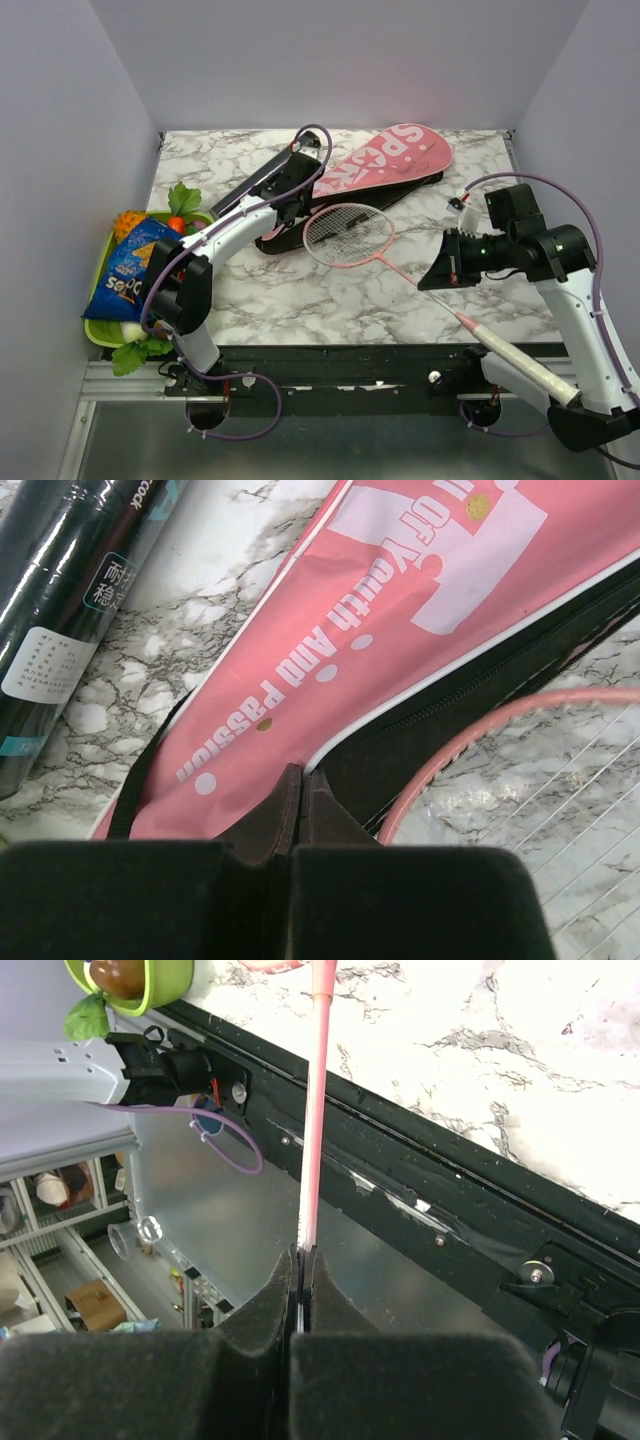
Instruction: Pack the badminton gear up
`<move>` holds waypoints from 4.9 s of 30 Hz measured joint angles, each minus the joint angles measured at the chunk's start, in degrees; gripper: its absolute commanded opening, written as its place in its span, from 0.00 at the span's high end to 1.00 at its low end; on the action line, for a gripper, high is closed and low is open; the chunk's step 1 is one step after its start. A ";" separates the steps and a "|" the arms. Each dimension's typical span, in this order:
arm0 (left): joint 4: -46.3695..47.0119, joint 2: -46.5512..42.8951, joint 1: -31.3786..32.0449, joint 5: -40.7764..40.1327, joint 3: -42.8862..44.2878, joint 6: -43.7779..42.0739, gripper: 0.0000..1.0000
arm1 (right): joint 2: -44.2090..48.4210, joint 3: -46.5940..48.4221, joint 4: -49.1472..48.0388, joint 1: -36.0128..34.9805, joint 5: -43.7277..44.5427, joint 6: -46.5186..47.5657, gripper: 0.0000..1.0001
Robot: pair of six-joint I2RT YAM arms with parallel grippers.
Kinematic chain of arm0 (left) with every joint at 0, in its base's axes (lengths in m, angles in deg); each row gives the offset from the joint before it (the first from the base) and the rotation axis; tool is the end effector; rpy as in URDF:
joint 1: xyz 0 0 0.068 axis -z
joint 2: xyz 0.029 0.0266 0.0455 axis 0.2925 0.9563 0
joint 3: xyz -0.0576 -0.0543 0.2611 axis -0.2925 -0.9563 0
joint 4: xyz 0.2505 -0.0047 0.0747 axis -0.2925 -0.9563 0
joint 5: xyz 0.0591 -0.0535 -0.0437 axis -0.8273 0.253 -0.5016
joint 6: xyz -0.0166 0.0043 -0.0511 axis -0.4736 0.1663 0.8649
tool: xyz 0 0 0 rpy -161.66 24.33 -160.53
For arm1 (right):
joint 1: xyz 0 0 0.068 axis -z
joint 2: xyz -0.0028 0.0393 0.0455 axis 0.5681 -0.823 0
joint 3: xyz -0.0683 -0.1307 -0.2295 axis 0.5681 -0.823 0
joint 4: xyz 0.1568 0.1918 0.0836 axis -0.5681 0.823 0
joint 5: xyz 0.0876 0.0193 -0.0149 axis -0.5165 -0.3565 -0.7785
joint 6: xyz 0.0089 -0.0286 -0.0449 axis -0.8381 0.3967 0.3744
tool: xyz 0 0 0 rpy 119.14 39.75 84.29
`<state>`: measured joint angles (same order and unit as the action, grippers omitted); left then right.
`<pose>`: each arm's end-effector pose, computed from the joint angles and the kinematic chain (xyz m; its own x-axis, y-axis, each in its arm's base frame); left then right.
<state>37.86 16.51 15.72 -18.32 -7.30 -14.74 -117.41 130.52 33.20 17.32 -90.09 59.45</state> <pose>0.3274 -0.1979 0.2686 -0.6804 0.0850 -0.7279 0.1397 0.9901 -0.0150 0.1293 0.0626 0.3825 -0.9504 -0.0107 -0.3110 -0.2231 0.7202 0.6569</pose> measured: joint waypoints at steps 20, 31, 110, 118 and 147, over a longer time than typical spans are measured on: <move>-1.03 -8.09 0.42 2.95 -3.80 3.23 1.00 | 3.32 -13.16 -11.15 0.00 3.89 -11.96 0.99; -1.38 -9.64 1.64 3.58 -8.00 4.55 1.00 | 3.48 -7.56 -11.04 0.00 14.73 -13.09 0.99; -5.09 -8.83 11.61 16.72 -2.73 18.38 1.00 | -15.78 -26.77 -58.99 0.00 43.08 -20.90 0.50; -4.68 -6.14 11.61 14.99 -2.73 17.73 1.00 | -19.69 -23.19 -50.29 0.00 31.65 -8.33 0.50; -4.59 -2.45 11.76 16.52 -2.05 16.74 1.00 | -41.57 -13.18 -45.46 -0.33 30.95 -9.05 0.99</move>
<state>33.27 14.07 27.48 -1.80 -9.35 2.00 -158.98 117.34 -12.27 16.99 -59.14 50.40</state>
